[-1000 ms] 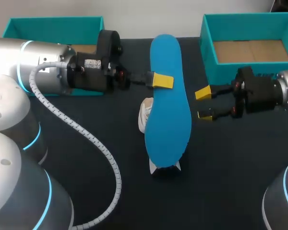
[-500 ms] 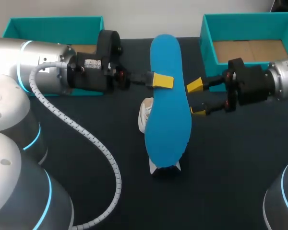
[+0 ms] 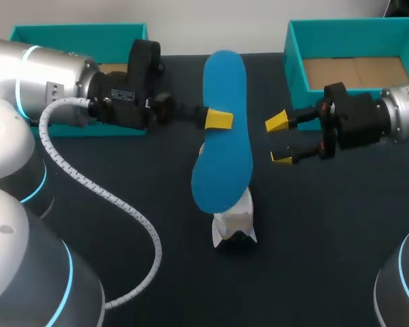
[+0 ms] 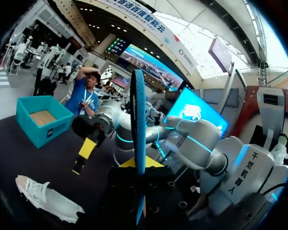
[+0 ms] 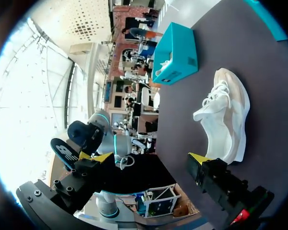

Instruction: Take the shoe out of the shoebox, open the shoe tongue, remove and reinsert the insole, then place the shoe into the shoebox

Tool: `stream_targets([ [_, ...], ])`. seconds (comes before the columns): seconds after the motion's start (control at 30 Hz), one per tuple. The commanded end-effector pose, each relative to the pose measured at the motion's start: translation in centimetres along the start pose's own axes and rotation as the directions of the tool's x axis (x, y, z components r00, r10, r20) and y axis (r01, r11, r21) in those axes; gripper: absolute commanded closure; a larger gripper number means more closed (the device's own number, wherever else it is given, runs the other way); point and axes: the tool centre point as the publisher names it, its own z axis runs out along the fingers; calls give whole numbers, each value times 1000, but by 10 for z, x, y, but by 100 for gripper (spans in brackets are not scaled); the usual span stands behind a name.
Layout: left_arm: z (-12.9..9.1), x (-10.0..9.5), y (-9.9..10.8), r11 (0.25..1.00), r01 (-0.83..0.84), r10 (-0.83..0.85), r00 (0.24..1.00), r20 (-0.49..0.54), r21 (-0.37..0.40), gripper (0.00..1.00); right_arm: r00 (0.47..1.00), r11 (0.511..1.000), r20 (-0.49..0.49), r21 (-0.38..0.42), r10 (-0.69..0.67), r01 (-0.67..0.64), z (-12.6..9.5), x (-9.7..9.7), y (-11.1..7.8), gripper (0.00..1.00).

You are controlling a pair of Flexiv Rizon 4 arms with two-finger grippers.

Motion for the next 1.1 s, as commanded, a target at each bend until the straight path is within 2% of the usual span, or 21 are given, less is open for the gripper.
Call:
stream_targets([
  [0.03,-11,-3,1,765,-631,644,742,187,-132,100,1000,1000,2,-1,1,-1,2,0,0,0],
  [0.2,-17,-11,8,622,-772,771,576,271,-128,100,1000,1000,2,-1,1,-1,2,0,0,0],
  [0.27,-19,-14,13,544,-828,822,494,283,-136,100,1000,1000,2,-1,1,-1,2,0,0,0],
  [0.3,-20,-16,15,535,-835,826,483,291,-132,100,1000,1000,2,-1,1,-1,2,0,0,0],
  [0.4,-22,-31,22,562,-817,796,492,352,-129,100,1000,1000,2,-1,1,-1,2,0,0,0],
  [0.43,-22,-39,25,610,-783,757,533,379,-118,100,1000,1000,2,-1,1,-1,2,0,0,0],
  [1.03,-22,-39,25,610,-783,757,533,379,-118,100,1000,1000,2,-1,1,-1,2,0,0,0],
  [1.07,-22,-43,30,514,-846,814,430,390,-142,100,1000,1000,2,-1,1,-1,2,0,0,0],
  [1.1,-22,-47,35,484,-862,832,401,382,-148,100,1000,1000,2,-1,1,-1,2,0,0,0],
])
